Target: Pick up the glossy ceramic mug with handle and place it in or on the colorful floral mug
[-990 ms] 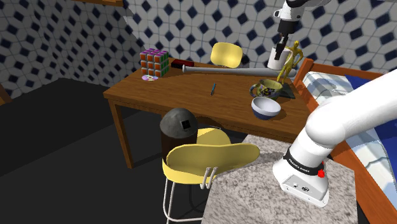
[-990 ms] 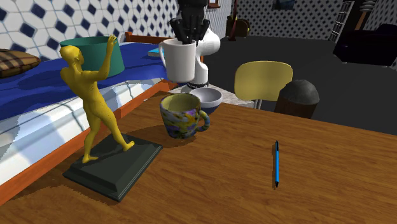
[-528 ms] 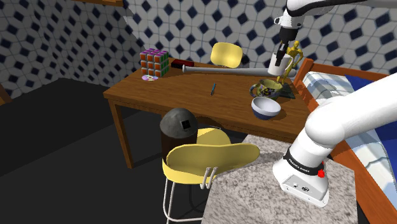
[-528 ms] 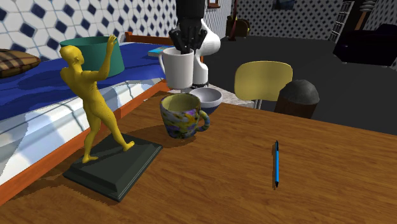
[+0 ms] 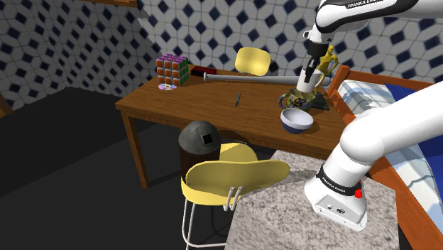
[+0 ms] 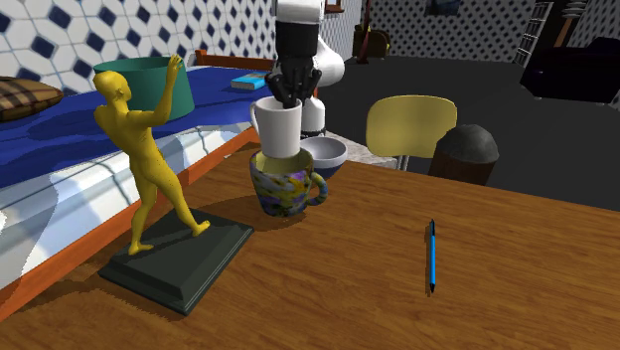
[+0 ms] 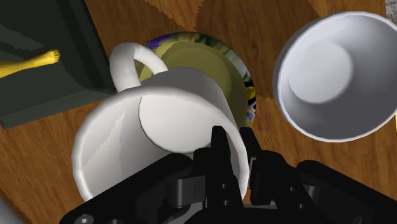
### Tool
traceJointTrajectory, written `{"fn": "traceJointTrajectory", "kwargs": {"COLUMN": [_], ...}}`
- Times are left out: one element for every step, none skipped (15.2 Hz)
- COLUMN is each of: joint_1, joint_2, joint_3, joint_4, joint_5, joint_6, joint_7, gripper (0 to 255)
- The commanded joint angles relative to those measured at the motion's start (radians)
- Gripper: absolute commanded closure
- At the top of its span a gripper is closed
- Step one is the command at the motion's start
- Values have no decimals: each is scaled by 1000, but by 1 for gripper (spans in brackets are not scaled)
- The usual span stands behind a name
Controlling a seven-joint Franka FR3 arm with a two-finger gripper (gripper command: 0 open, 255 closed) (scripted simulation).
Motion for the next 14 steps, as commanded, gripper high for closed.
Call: {"fn": "traceJointTrajectory", "kwargs": {"joint_1": [0, 0, -1, -1, -1, -1, -1, -1, -1, -1, -1, -1, -1, -1], "joint_2": [6, 9, 11, 11, 11, 11, 11, 11, 11, 11, 11, 11, 12, 12], "joint_3": [-5, -8, -10, -10, -10, -10, -10, -10, -10, -10, -11, -11, -11, -11], "joint_4": [-22, -33, -40, -40, -40, -40, -40, -40, -40, -40, -40, -40, -40, -40], "joint_5": [-3, -5, -7, -7, -7, -7, -7, -7, -7, -7, -7, -7, -7, -7], "joint_6": [28, 42, 52, 51, 52, 52, 52, 52, 52, 52, 52, 52, 52, 52], "joint_7": [5, 6, 7, 7, 7, 7, 7, 7, 7, 7, 7, 7, 7, 7], "gripper": [255, 255, 255, 255, 255, 255, 255, 255, 255, 255, 0, 0, 0, 0]}}
